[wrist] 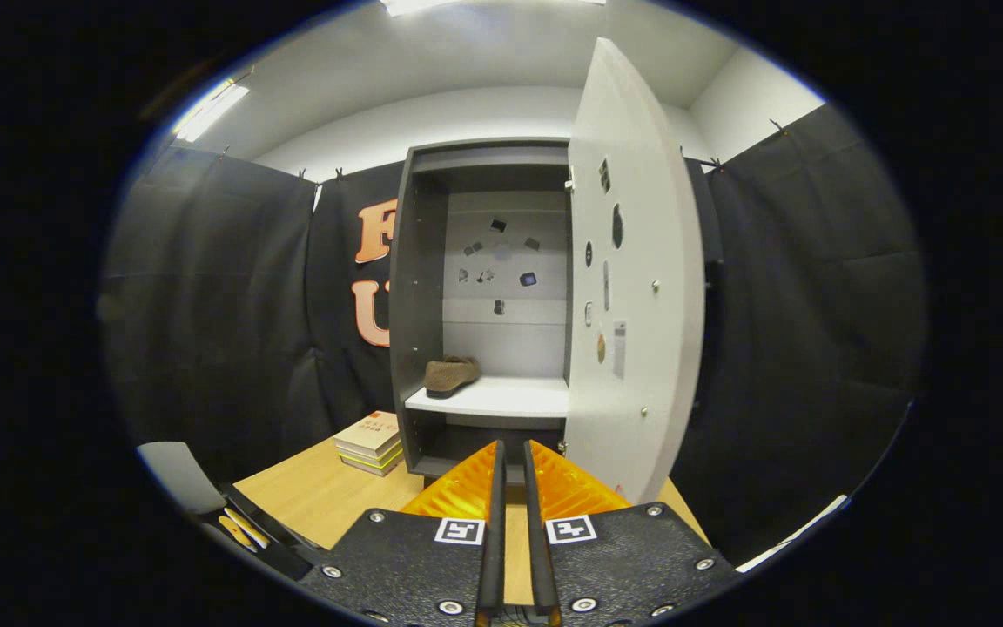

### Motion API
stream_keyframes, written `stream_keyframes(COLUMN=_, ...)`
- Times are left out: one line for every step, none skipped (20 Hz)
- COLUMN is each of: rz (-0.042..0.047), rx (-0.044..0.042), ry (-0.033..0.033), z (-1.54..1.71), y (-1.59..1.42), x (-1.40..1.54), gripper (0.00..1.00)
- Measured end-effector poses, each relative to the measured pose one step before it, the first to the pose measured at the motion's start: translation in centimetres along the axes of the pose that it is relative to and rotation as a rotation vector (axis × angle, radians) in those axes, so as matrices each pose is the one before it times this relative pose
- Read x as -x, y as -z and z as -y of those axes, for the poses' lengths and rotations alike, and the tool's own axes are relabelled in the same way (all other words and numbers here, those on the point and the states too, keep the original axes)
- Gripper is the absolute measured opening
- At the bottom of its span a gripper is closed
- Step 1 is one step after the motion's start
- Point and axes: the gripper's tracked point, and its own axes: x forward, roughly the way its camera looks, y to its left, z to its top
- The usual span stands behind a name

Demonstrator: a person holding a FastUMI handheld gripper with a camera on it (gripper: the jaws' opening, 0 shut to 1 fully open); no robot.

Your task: Open the shoe cabinet door, grab the shoes and put them into the shoe cabinet, then close the shoe cabinet door.

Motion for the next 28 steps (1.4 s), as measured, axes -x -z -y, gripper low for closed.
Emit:
stream_keyframes(rz=-0.00526, rx=-0.00876, ry=0.00504, z=-1.059, y=0.554, x=-0.266, gripper=0.13)
stream_keyframes(rz=-0.00344, rx=-0.01137, ry=0.01052, z=-0.921, y=0.621, x=-0.275, gripper=0.15)
stream_keyframes(rz=-0.00055, rx=-0.00908, ry=0.00029, z=-1.043, y=0.454, x=-0.256, gripper=0.18)
stream_keyframes(rz=-0.00288, rx=0.00129, ry=0.00370, z=-1.022, y=0.712, x=-0.378, gripper=0.23)
stream_keyframes(rz=-0.01408, rx=0.00738, ry=0.01156, z=-0.486, y=0.845, x=-0.428, gripper=0.30)
stream_keyframes(rz=-0.01616, rx=0.00018, ry=0.01185, z=-0.535, y=0.769, x=-0.266, gripper=0.34)
stream_keyframes(rz=-0.01118, rx=-0.00542, ry=0.00752, z=-0.591, y=0.526, x=-0.183, gripper=0.41)
stream_keyframes(rz=-0.01445, rx=-0.00809, ry=-0.00074, z=-0.719, y=0.710, x=-0.160, gripper=0.43)
stream_keyframes(rz=-0.01674, rx=-0.00448, ry=-0.00023, z=-0.709, y=0.940, x=-0.306, gripper=0.43)
stream_keyframes(rz=-0.01962, rx=0.00379, ry=0.00379, z=-0.385, y=1.010, x=-0.449, gripper=0.43)
stream_keyframes(rz=-0.02125, rx=0.00445, ry=0.00106, z=-0.384, y=1.082, x=-0.526, gripper=0.43)
stream_keyframes(rz=-0.01614, rx=-0.00021, ry=-0.00325, z=-0.522, y=1.070, x=-0.632, gripper=0.43)
stream_keyframes(rz=-0.01568, rx=-0.00367, ry=-0.00542, z=-0.528, y=0.948, x=-0.816, gripper=0.43)
stream_keyframes(rz=-0.01797, rx=-0.00677, ry=-0.00365, z=-0.313, y=1.078, x=-0.865, gripper=0.43)
stream_keyframes(rz=-0.01896, rx=-0.01052, ry=-0.00472, z=-0.348, y=1.193, x=-0.819, gripper=0.43)
stream_keyframes(rz=-0.01740, rx=-0.01022, ry=-0.00622, z=-0.350, y=1.091, x=-0.814, gripper=0.43)
stream_keyframes(rz=-0.01477, rx=-0.00435, ry=0.00032, z=-0.072, y=1.070, x=-0.927, gripper=0.43)
stream_keyframes(rz=-0.01336, rx=-0.00496, ry=0.00449, z=0.084, y=1.026, x=-0.946, gripper=0.43)
stream_keyframes(rz=-0.01708, rx=-0.01062, ry=0.00095, z=-0.131, y=1.129, x=-1.049, gripper=0.43)
stream_keyframes(rz=-0.01842, rx=-0.01185, ry=-0.00086, z=-0.067, y=1.159, x=-1.072, gripper=0.43)
stream_keyframes(rz=-0.01827, rx=-0.00813, ry=0.00102, z=-0.017, y=1.067, x=-1.034, gripper=0.43)
stream_keyframes(rz=-0.01012, rx=-0.00329, ry=-0.00030, z=0.064, y=0.816, x=-1.031, gripper=0.43)
stream_keyframes(rz=-0.01526, rx=0.00046, ry=0.00280, z=0.187, y=0.956, x=-1.163, gripper=0.42)
stream_keyframes(rz=-0.01508, rx=0.00097, ry=-0.00012, z=0.157, y=0.915, x=-0.998, gripper=0.42)
stream_keyframes(rz=-0.01265, rx=-0.00052, ry=-0.00278, z=-0.064, y=0.881, x=-1.117, gripper=0.42)
stream_keyframes(rz=-0.01692, rx=0.00296, ry=0.00020, z=0.133, y=0.849, x=-1.083, gripper=0.42)
stream_keyframes(rz=-0.01117, rx=0.00228, ry=0.00188, z=0.230, y=0.779, x=-1.071, gripper=0.42)
stream_keyframes(rz=-0.01597, rx=-0.00018, ry=0.00474, z=0.316, y=0.742, x=-1.136, gripper=0.42)
